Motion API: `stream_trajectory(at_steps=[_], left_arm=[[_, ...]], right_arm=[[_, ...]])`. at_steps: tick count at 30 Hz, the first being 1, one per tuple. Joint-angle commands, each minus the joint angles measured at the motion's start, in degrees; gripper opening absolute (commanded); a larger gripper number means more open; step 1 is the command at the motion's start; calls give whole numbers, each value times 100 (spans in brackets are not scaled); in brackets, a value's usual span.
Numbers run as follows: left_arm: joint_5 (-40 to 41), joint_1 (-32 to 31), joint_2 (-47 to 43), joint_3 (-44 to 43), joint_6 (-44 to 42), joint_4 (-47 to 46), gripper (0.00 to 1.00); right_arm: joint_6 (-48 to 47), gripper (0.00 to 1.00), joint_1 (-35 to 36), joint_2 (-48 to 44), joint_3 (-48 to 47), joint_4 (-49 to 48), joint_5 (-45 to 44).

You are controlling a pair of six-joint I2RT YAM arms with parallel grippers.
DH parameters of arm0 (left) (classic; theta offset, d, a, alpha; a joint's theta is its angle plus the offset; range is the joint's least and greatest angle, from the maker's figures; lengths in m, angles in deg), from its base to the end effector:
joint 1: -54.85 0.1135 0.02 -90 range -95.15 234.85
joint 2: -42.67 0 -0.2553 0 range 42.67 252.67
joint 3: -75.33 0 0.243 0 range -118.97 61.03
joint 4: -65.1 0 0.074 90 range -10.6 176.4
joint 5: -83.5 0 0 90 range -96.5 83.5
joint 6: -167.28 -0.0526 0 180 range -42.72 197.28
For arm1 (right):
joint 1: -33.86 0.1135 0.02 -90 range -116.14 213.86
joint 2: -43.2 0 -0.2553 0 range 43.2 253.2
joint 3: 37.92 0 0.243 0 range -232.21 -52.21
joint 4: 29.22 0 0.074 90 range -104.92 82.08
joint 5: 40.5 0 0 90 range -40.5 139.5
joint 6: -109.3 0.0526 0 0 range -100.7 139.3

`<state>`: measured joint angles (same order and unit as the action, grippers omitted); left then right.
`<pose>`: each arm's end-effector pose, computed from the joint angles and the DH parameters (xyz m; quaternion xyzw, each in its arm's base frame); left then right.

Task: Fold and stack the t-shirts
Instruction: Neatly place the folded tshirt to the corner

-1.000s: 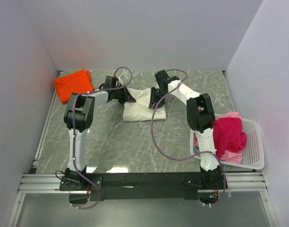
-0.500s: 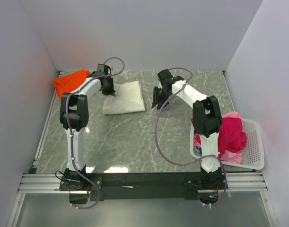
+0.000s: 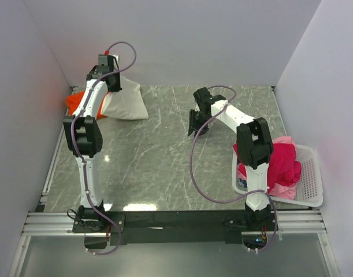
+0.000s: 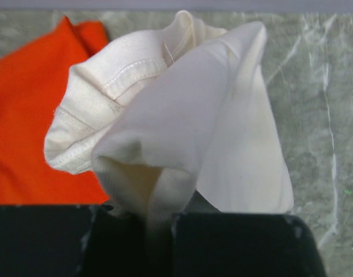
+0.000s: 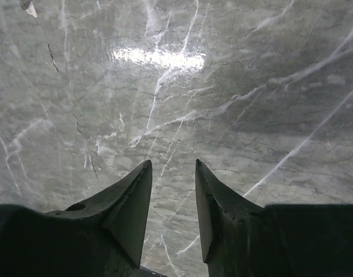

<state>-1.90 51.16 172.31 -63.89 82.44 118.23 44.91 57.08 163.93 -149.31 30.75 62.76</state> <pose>0.5133 -0.0289 0.2634 -0.0276 0.9179 0.0064 0.3957 0.3945 0.1824 0.1764 -0.0003 0.9774 0.1772 0.1155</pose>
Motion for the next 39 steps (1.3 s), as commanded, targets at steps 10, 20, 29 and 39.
stream_trajectory(at_steps=[10,20,29,39], left_arm=[[-872,772,-45,-981,-455,-60,0],[-1822,1484,-150,-1016,-324,2,0],[-2787,1853,-343,-990,177,-287,0],[-3825,2381,-589,-858,1117,-1078,0]], right_arm=[[-82,43,16,-392,-20,232,-69],[-117,43,112,-366,42,302,-95],[-126,43,218,-313,7,302,-95],[-3,43,341,-427,200,188,-121]])
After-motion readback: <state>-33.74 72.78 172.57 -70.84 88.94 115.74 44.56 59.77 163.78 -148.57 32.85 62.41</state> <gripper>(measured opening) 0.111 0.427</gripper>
